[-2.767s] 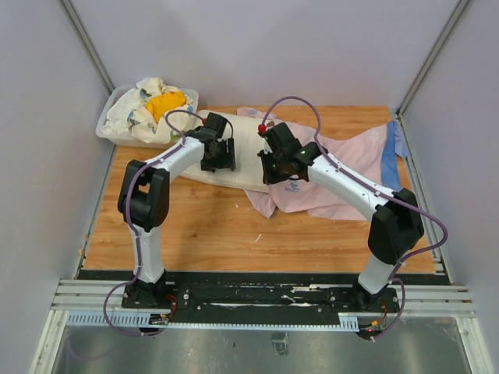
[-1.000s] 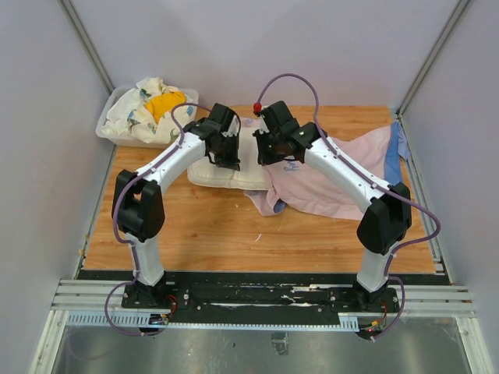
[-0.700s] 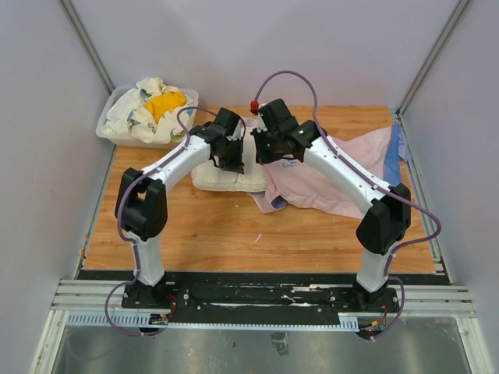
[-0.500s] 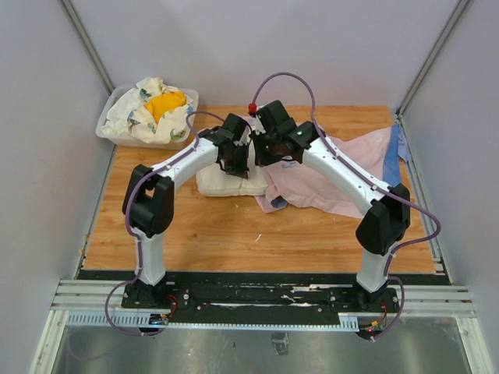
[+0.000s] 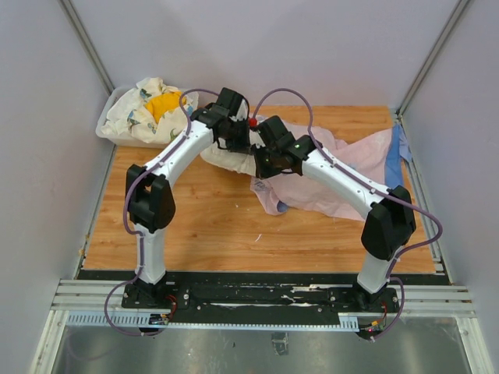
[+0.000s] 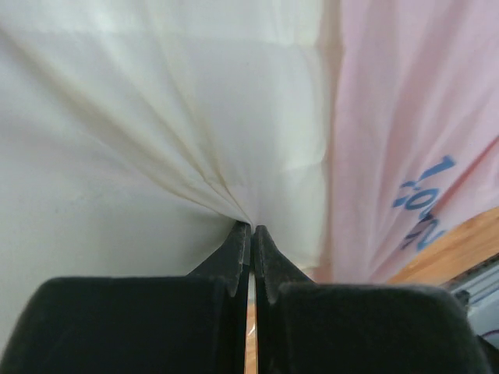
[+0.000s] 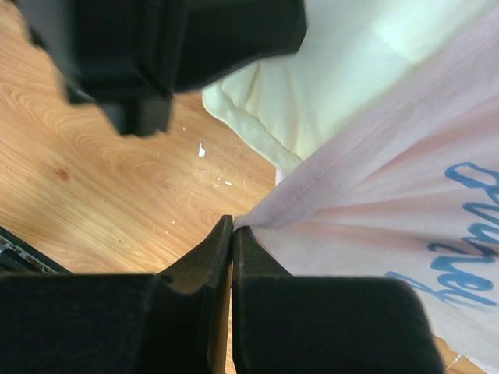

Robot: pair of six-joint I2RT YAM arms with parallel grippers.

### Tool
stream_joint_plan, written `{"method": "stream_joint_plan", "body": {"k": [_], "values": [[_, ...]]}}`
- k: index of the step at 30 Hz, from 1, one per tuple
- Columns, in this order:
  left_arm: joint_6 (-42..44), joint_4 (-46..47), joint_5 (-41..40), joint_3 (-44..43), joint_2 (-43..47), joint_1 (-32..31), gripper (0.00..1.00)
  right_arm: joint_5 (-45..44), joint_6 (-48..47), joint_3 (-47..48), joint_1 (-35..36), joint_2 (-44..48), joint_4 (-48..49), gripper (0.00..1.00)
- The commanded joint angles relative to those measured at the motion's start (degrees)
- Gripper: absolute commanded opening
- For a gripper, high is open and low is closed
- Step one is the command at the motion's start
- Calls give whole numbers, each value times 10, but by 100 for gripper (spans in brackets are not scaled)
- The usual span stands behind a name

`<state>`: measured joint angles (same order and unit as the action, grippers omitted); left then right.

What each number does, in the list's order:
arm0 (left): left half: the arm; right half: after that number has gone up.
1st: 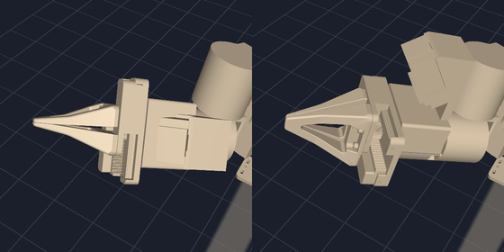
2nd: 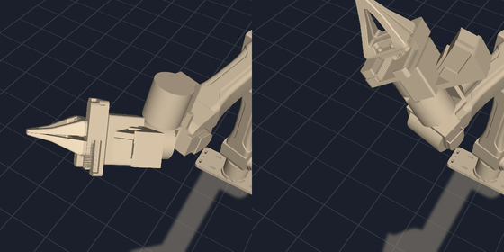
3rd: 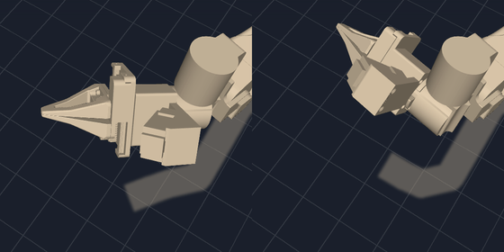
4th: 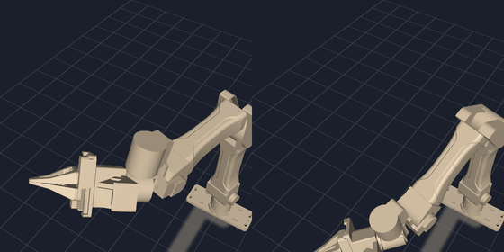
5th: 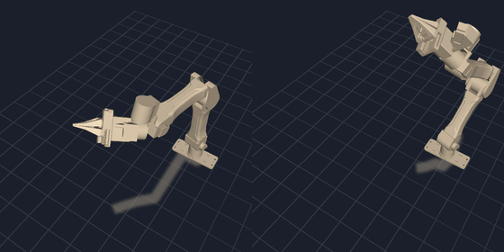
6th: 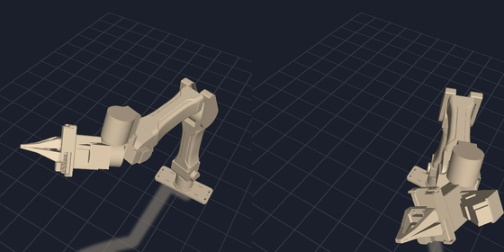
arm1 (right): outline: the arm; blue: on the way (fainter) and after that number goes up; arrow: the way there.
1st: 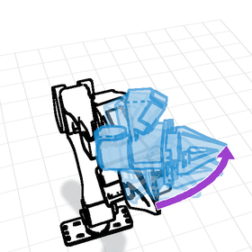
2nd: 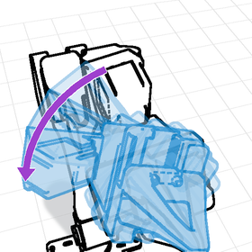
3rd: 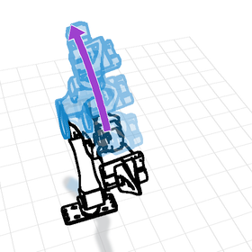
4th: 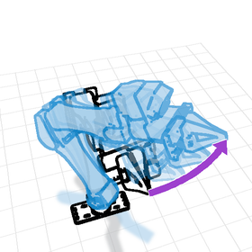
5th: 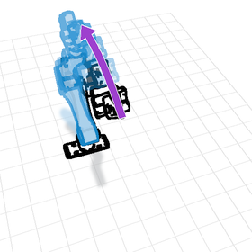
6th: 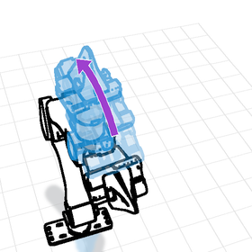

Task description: Put the pillow into the pillowcase

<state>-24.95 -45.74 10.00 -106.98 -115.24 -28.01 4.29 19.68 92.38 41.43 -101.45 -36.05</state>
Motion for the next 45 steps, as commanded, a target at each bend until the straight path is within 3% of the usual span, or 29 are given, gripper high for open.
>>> {"method": "stream_joint_plan", "body": {"k": [1,4,13,18,25,33,37,40,45], "values": [[-7,5,78,-80,7,6,0,10,13,-1,15,26,32,1],[-20,18,97,-64,12,4,0,8,10,10,15,24,33,1],[-65,133,126,101,40,-10,0,5,1,53,15,13,20,1],[-79,155,141,122,39,-16,0,4,0,51,15,8,18,1],[-76,144,140,103,45,-15,0,-8,6,5,15,29,23,1],[-99,203,158,206,62,-15,0,-7,31,-107,15,66,57,1],[-99,210,158,230,65,-15,8,-10,41,-150,15,81,66,1],[-94,209,152,234,66,-15,19,-19,45,-167,15,88,64,4],[-67,169,119,205,67,-15,35,-34,45,-163,13,90,51,19]]}}
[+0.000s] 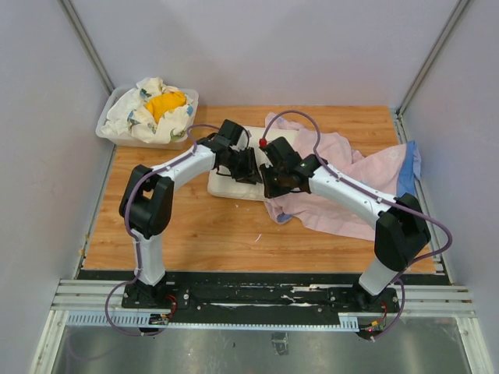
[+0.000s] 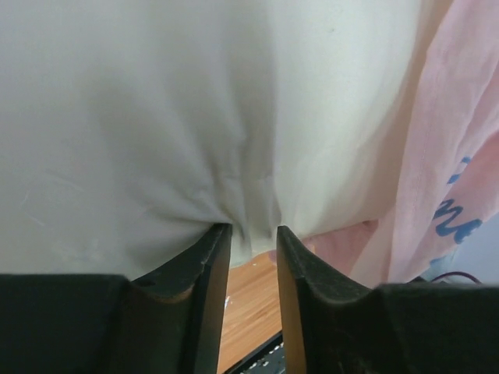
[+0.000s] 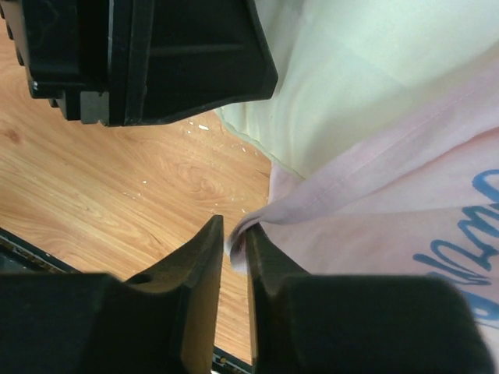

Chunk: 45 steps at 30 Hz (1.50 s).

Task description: Put the pillow into the pillowcase

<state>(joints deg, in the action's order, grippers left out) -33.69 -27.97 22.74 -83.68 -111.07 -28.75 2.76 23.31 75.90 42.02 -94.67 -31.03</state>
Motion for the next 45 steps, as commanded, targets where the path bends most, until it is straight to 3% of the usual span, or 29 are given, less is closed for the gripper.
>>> {"method": "stream_joint_plan", "body": {"k": [1,5,7,10,19,27,37,39,44,45], "values": [[28,-21,-21,-39,26,-7,37,-21,9,3,6,22,-2,23],[46,-63,-68,-91,28,0,44,-39,8,22,-8,16,-24,38],[51,-81,-89,-117,28,8,49,-48,6,36,-18,15,-39,39],[62,-98,-116,-155,21,22,49,-70,0,61,-33,17,-58,45],[96,-167,-173,-373,-129,52,50,-122,-18,171,-112,-26,-87,47],[92,-164,-158,-481,-250,71,55,-152,-45,289,-145,-125,-98,51],[91,-116,-144,-427,-283,71,65,-165,-40,306,-152,-177,-83,53],[94,-106,-133,-415,-288,71,61,-174,-36,299,-153,-184,-78,54],[93,-94,-118,-397,-304,71,30,-211,-27,307,-156,-224,-64,54],[92,-90,-117,-391,-304,71,19,-222,-26,312,-156,-231,-64,54]]}}
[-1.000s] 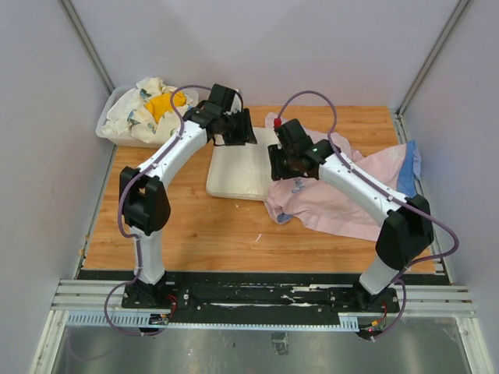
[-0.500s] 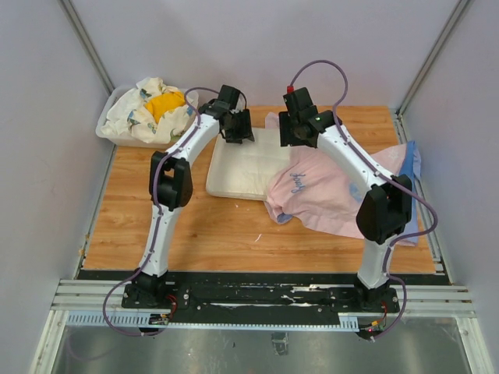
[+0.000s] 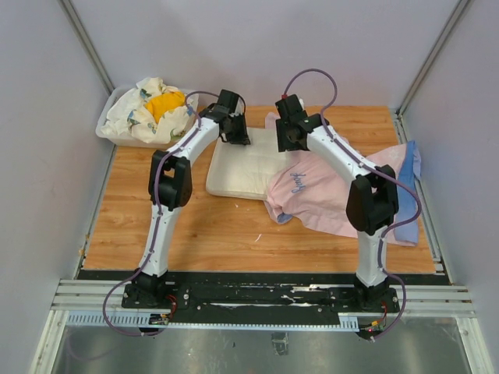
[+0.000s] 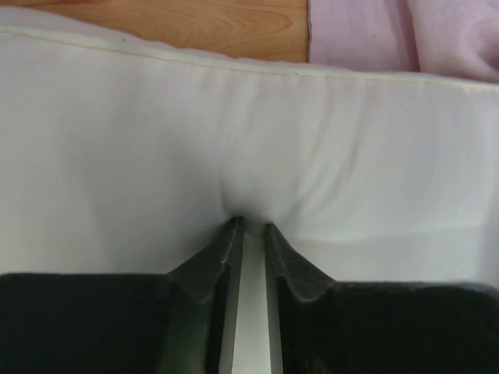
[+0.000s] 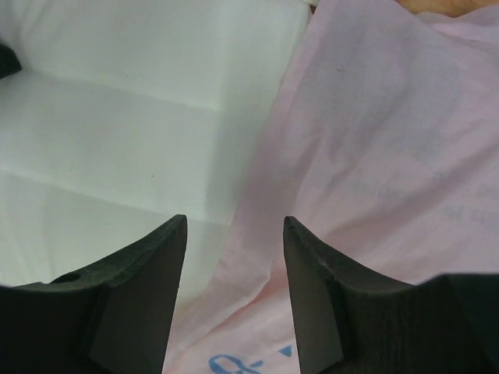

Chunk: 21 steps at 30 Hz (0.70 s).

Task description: Put the pillow into the pillowcase

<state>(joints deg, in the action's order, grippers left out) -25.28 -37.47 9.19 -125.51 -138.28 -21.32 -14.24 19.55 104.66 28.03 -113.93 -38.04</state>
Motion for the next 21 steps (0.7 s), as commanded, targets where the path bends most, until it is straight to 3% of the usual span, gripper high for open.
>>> {"method": "stream_joint_plan", "body": {"k": [1,3,13,21], "values": [[8,7,16,32,-31,-3,12,-62,12,29,-16,-48,9,54],[11,11,15,41,-30,-3,1,-85,15,41,-16,-66,11,54],[16,24,20,76,-11,-3,0,-181,17,67,-21,-103,38,56],[12,39,21,118,17,-3,0,-144,18,81,-36,-131,31,56]]}}
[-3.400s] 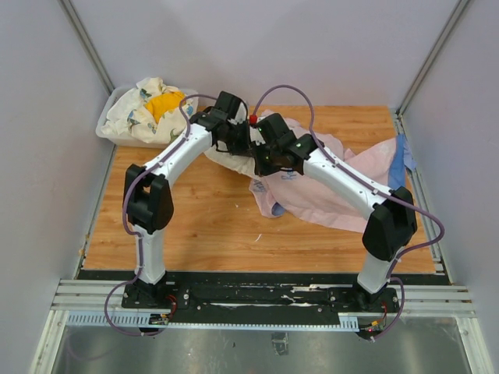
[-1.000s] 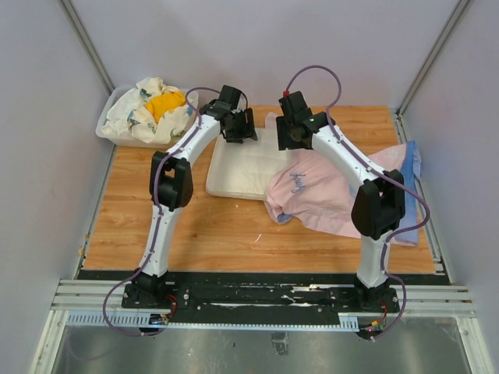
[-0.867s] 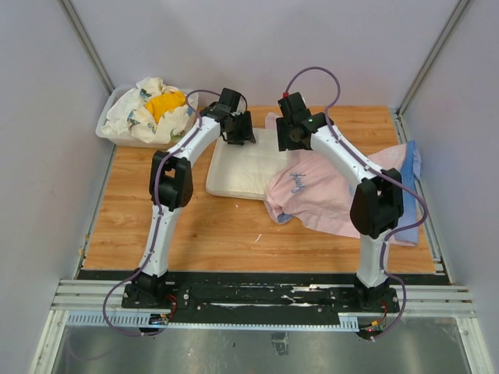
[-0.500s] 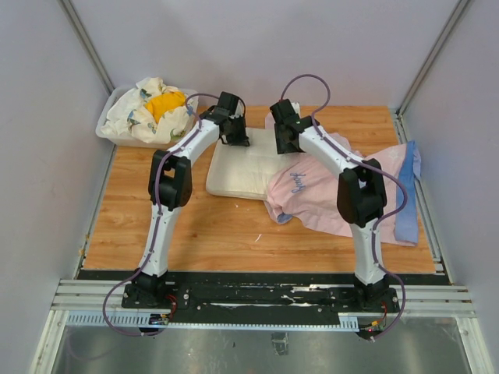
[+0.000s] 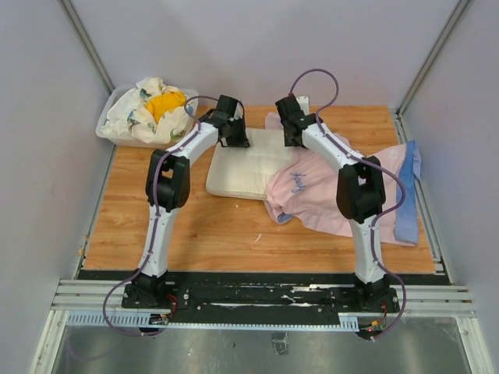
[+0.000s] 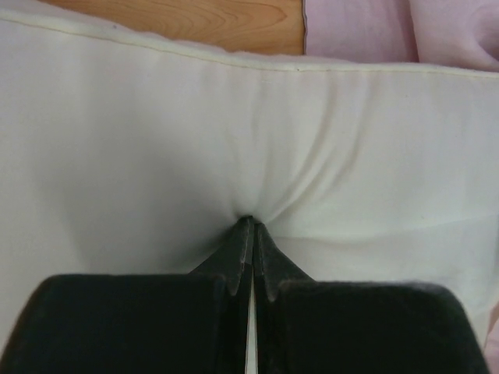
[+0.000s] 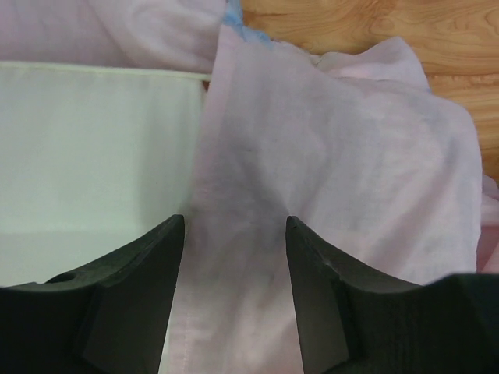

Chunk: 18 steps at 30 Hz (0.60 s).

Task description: Put the pillow into the pillowcase

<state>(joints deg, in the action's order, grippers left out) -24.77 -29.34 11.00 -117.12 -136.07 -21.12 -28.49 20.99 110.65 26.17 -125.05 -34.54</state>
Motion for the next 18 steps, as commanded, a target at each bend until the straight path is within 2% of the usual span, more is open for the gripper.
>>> {"method": "stream_joint_plan", "body": {"k": [1,3,10,14,18], "values": [[8,-43,3,34,-3,-5,0,4,3,23,-17,-26,-5,54],[8,-46,4,26,0,-6,0,9,3,30,-17,-39,-10,50],[11,-56,5,17,-4,-6,1,54,0,33,-17,-52,-2,2],[10,-52,9,27,0,-5,0,108,-3,30,-10,-43,11,1],[11,-51,15,32,8,-5,0,214,-13,3,6,-16,74,1]]}}
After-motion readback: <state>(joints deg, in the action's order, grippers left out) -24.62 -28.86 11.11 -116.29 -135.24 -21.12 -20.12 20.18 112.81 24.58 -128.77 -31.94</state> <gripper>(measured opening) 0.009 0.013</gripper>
